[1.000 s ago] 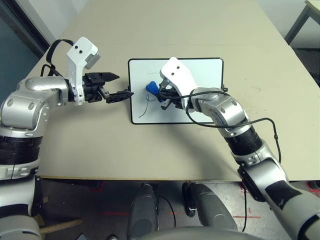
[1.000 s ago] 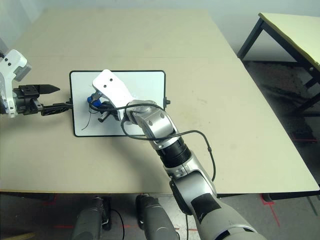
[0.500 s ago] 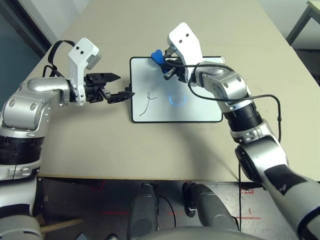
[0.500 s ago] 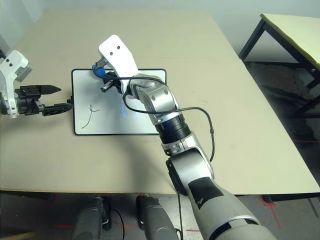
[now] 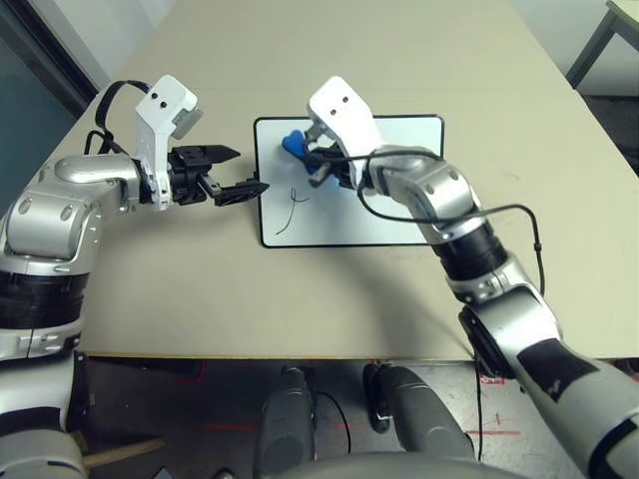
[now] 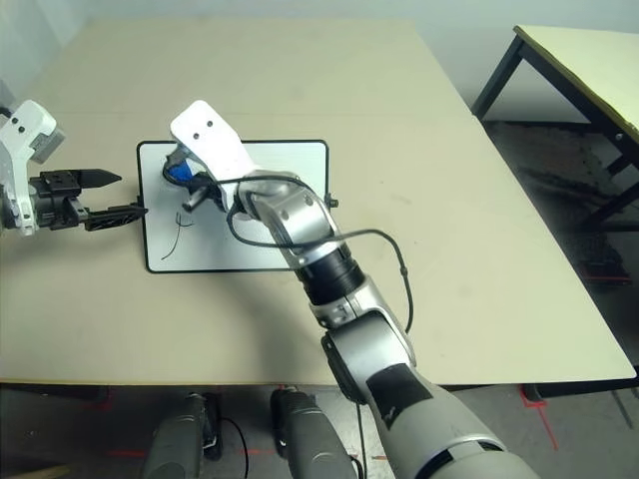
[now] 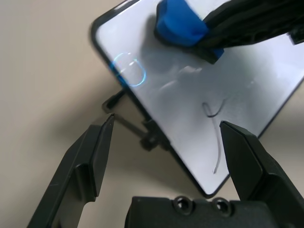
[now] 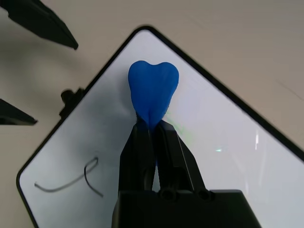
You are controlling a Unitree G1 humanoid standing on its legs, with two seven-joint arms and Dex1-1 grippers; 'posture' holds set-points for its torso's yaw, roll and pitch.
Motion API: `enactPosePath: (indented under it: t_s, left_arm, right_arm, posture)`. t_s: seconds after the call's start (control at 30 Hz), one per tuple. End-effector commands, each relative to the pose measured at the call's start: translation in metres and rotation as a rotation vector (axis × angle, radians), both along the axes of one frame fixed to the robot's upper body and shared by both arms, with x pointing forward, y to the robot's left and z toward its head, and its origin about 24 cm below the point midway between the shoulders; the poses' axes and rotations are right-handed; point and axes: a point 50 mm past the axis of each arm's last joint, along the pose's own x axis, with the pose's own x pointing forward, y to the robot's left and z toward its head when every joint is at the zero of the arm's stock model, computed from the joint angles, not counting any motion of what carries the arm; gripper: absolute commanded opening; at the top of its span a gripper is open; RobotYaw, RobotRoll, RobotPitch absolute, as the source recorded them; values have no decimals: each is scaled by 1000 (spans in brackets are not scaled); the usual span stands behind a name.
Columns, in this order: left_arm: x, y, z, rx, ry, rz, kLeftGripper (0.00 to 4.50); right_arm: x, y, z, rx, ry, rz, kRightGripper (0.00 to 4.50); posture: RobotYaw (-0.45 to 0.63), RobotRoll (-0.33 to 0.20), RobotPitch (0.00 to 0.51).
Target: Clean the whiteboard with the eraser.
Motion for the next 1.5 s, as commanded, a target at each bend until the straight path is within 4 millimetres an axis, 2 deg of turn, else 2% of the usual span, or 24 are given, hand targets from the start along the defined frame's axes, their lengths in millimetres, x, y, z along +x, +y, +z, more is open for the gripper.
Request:
enactPosePath:
  t_s: [0.03, 0.37, 0.4, 0.53, 0.67, 0.93, 1.03, 1.33, 1.5]
  left_arm:
    - [-2, 13, 3, 10, -8, 44, 4500]
    - [-4, 12, 3, -9, -7, 37, 4500]
    - [-3, 12, 3, -9, -8, 38, 4500]
    - [-2, 9, 6, -25, -17, 27, 4500]
    - [-1, 7, 7, -27, -22, 19, 4500]
    - [2, 6, 7, -23, -26, 10, 4500]
    - [3, 5, 7, -23, -27, 6, 4500]
    - [2, 4, 6, -21, -22, -3, 4500]
    - [0, 4, 6, -19, -23, -4, 4500]
  right_arm:
    - [6, 1, 7, 20, -21, -17, 1]
    - [-9, -2, -13, -29, 25, 24, 0]
    - [-8, -4, -13, -31, 23, 19, 0]
    - [15, -21, 7, 7, -32, -91, 0]
    - [22, -25, 8, 15, -32, -122, 0]
    - [-1, -11, -17, -13, 33, -43, 0]
    - [-4, -12, -21, -22, 41, -39, 0]
    - [17, -14, 7, 32, -32, -94, 0]
    - [13, -4, 3, 41, -22, -69, 0]
  posture:
    - [-56, 0, 176]
    - [-57, 0, 168]
    - [-57, 0, 167]
    - [-56, 0, 155]
    - [-56, 0, 150]
    - [-61, 0, 145]
    - [-61, 0, 144]
    - [-53, 0, 143]
    - [-43, 0, 139]
